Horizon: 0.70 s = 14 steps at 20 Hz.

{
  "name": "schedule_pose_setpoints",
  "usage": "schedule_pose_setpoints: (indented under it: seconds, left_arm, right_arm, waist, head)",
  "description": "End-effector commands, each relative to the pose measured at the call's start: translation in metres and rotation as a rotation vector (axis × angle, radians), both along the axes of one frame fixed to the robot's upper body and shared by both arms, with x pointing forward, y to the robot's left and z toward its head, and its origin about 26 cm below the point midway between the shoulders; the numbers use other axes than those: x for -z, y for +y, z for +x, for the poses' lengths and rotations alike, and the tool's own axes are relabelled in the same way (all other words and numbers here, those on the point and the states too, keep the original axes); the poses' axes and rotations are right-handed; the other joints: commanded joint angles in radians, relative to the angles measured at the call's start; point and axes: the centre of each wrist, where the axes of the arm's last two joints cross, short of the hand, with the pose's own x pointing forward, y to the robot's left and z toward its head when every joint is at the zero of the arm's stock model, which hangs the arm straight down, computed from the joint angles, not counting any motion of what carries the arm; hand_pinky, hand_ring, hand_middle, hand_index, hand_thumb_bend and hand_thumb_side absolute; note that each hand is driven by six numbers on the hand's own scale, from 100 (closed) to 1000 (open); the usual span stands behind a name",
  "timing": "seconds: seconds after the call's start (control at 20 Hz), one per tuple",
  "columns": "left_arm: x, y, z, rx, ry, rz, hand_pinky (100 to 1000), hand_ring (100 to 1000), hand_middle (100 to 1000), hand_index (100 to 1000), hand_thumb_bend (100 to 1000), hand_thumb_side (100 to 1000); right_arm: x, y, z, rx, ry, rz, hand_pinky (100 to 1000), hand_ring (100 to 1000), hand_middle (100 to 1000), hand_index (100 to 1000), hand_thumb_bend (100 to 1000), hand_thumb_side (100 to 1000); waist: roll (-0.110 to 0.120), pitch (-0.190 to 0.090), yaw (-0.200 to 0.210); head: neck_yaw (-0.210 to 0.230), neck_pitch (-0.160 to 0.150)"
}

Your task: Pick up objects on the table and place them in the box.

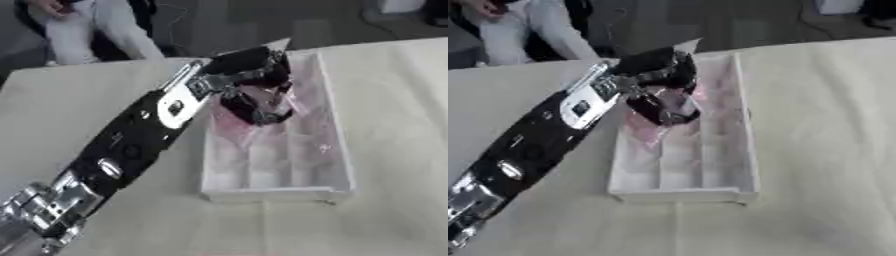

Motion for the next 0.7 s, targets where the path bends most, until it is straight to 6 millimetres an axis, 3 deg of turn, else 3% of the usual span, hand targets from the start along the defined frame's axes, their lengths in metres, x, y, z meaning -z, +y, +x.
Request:
schedule_pose_setpoints:
  seconds: [0.05,0.1,0.2,0.25,0.3,0.35,0.45,0.7]
  left_arm:
    - [-0.026,-0.010,-0.008,0.090,-0.035,-0.014,100,301,321,469,108,283]
    - [-0.029,-0.010,-0.010,0.113,-0.043,-0.013,112,401,395,541,188,462]
    - [-0.033,-0.010,-0.013,0.155,-0.063,-0.010,281,503,496,646,285,633]
    - [-0.034,-0.009,-0.014,0.173,-0.073,-0.002,441,615,619,766,372,748]
    - [-0.035,-0.008,-0.015,0.186,-0.081,0.008,441,614,603,749,361,732]
    - [-0.036,-0.007,-0.015,0.198,-0.092,0.019,599,729,732,864,471,872]
    - [-0.038,-0.005,-0.016,0.213,-0.113,0.029,675,783,766,909,535,945]
    - [-0.045,0.005,-0.016,0.193,-0.170,0.084,730,813,798,909,521,951]
  right_arm:
    - [-0.007,0.002,-0.003,-0.013,-0.027,-0.008,798,846,852,791,426,1000]
    - [-0.007,0.002,-0.003,-0.013,-0.025,-0.008,799,847,852,791,426,1000]
    - [-0.006,0.001,-0.003,-0.010,-0.020,-0.008,800,847,852,791,426,1000]
    - [-0.006,0.001,-0.003,-0.009,-0.018,-0.008,800,848,852,791,426,1000]
    - [-0.006,0.001,-0.003,-0.008,-0.017,-0.008,800,848,852,791,424,1000]
    - [-0.006,0.001,-0.003,-0.007,-0.015,-0.008,801,848,853,791,426,1000]
    - [-0.005,0.000,-0.003,-0.005,-0.013,-0.009,802,849,853,792,427,999]
    - [-0.006,0.000,-0.003,-0.004,-0.014,-0.010,802,849,853,791,426,1000]
  waist:
    - [-0.008,-0.021,-0.001]
    - [-0.008,-0.022,-0.001]
    - [-0.008,-0.023,0.000]
    - [-0.008,-0.022,0.000]
    - [-0.008,-0.022,0.001]
    - [-0.008,-0.022,0.001]
    - [-0.008,-0.021,0.002]
    - [-0.010,-0.018,0.004]
  head:
    - [0.009,0.004]
    - [0.008,0.004]
    - [0.005,0.001]
    - [0.004,-0.002]
    - [0.003,-0.003]
    - [0.003,-0.003]
    - [0.002,-0.005]
    - [0.003,-0.007]
